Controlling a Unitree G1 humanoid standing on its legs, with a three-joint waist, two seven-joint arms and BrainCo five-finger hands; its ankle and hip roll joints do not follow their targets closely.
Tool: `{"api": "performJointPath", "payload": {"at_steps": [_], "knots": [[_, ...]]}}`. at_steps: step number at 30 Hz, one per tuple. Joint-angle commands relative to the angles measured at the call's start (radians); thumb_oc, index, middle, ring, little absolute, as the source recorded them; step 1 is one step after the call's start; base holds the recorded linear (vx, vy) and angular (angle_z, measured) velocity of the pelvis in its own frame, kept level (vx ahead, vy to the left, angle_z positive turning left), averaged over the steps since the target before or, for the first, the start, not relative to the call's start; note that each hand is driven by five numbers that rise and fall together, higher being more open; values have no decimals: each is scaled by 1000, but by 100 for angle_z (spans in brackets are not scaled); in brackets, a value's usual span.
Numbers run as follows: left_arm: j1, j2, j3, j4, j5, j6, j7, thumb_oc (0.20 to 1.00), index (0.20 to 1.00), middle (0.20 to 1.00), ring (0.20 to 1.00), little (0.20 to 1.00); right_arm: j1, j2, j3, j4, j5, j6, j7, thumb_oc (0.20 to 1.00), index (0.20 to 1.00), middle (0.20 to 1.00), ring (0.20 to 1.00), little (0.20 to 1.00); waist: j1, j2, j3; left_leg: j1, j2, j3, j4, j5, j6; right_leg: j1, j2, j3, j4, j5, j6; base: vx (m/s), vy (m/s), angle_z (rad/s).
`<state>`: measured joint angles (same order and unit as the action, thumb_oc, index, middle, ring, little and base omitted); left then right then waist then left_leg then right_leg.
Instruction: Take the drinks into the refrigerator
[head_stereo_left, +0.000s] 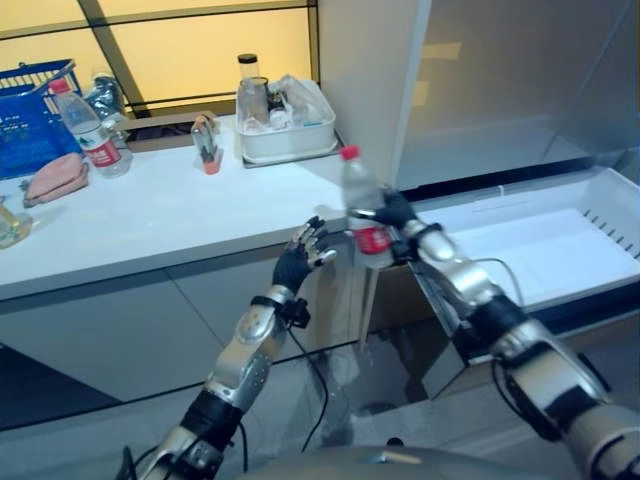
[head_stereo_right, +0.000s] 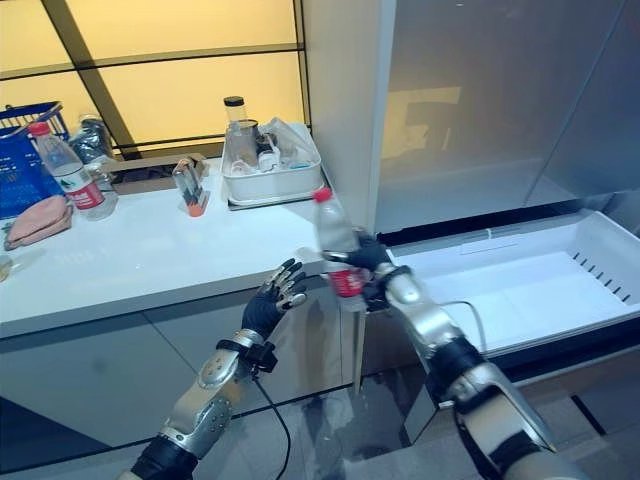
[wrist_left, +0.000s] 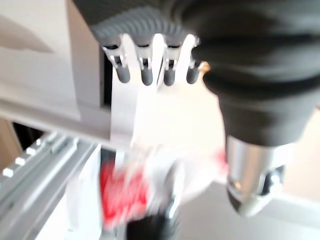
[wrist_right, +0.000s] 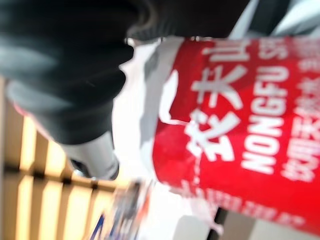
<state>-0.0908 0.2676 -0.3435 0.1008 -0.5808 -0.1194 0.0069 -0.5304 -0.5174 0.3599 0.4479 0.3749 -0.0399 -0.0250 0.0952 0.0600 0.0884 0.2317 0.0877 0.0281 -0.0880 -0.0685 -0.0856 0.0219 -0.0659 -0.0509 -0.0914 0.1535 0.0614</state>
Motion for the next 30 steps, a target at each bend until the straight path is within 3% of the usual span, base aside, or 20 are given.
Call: {"api": "performJointPath", "payload": {"at_steps": [1, 7, 16, 23, 27, 30], "knots": [[-11, 41, -19, -68, 24, -51, -49, 1000, 1000, 1000, 1000, 1000, -109, -27, -158, -148, 64, -153, -43, 200, 200, 200, 200, 200, -13, -61, -17, -50, -55, 20, 16, -7, 76, 54, -38, 43, 99, -147, 62, 0, 0, 0], [51, 71, 18, -80, 66, -49, -76, 1000, 1000, 1000, 1000, 1000, 13, -112, -328, -261, 97, -203, -78, 200, 200, 200, 200, 200, -33, -68, -13, -57, -56, 25, 14, -9, 78, 43, -36, 50, 97, -145, 64, 0, 0, -2], [88, 160, 44, -100, 164, -71, -116, 1000, 1000, 1000, 1000, 1000, 82, -234, -441, -258, 108, -219, -90, 200, 200, 200, 200, 200, -48, -73, -8, -65, -55, 33, 15, -11, 75, 31, -35, 59, 96, -145, 68, 1, 0, -3], [101, 234, -7, -182, 116, -74, -184, 1000, 1000, 1000, 1000, 1000, -2, -331, -328, 6, 63, -168, -66, 200, 200, 200, 200, 200, -46, -76, -2, -65, -57, 39, 15, -12, 71, 28, -30, 68, 96, -141, 68, 1, 0, 0], [74, 267, -70, -205, 135, -69, -218, 1000, 1000, 1000, 1000, 1000, -83, -328, -268, 193, 77, -152, -58, 200, 200, 200, 200, 200, -45, -74, 2, -66, -58, 41, 14, -12, 70, 25, -28, 68, 96, -140, 68, 0, 0, 0], [53, 290, -115, -226, 141, -69, -241, 1000, 1000, 1000, 1000, 1000, -173, -341, -188, 348, -6, -117, -64, 200, 200, 200, 200, 200, -40, -69, 8, -65, -58, 39, 10, -19, 71, 26, -27, 70, 91, -146, 71, -6, 3, -1]]}}
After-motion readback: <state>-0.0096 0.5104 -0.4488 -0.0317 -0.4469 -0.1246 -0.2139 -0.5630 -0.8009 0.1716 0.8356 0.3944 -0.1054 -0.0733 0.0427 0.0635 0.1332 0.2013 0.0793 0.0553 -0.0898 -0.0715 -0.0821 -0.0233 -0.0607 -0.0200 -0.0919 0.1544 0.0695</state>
